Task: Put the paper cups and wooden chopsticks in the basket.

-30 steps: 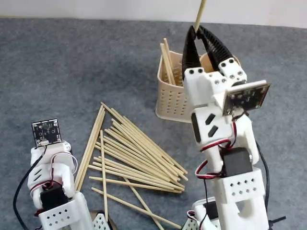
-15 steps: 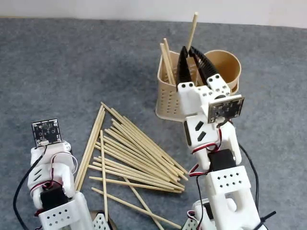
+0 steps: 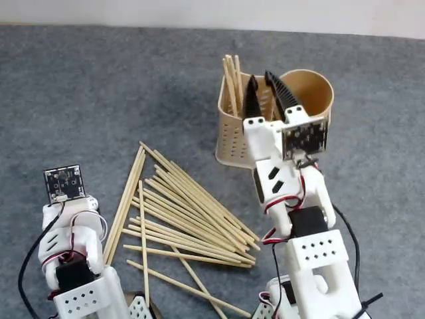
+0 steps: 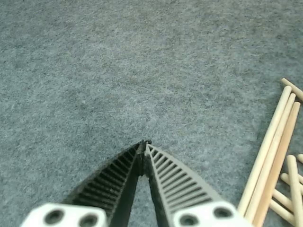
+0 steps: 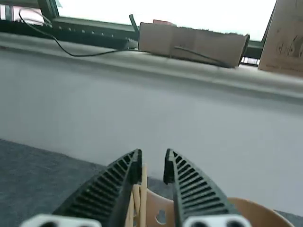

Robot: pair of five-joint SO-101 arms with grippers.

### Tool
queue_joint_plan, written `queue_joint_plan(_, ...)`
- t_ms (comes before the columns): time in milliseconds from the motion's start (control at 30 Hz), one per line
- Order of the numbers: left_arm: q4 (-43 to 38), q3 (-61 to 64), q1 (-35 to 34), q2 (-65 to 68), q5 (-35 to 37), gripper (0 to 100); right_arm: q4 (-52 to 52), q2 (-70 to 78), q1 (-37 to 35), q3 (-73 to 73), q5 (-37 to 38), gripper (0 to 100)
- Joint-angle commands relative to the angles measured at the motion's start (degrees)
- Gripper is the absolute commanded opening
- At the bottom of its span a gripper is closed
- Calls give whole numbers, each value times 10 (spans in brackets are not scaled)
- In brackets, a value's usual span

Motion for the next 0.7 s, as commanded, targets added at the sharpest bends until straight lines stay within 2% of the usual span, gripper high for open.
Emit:
queue_joint_plan(0,-11,3,9,-5,-5,5,101,-15,1,-74,-5,94)
queue_joint_plan(133,-11,3,9,-5,-5,5,217,-15,-2,-121,-5,94)
queue_joint_plan(400,-11,3,9,-5,-5,5,414,-15,-65,-151,-5,94)
queue_joint_plan(667,-11,3,9,-5,-5,5,534,-11,-120,-148,-5,94)
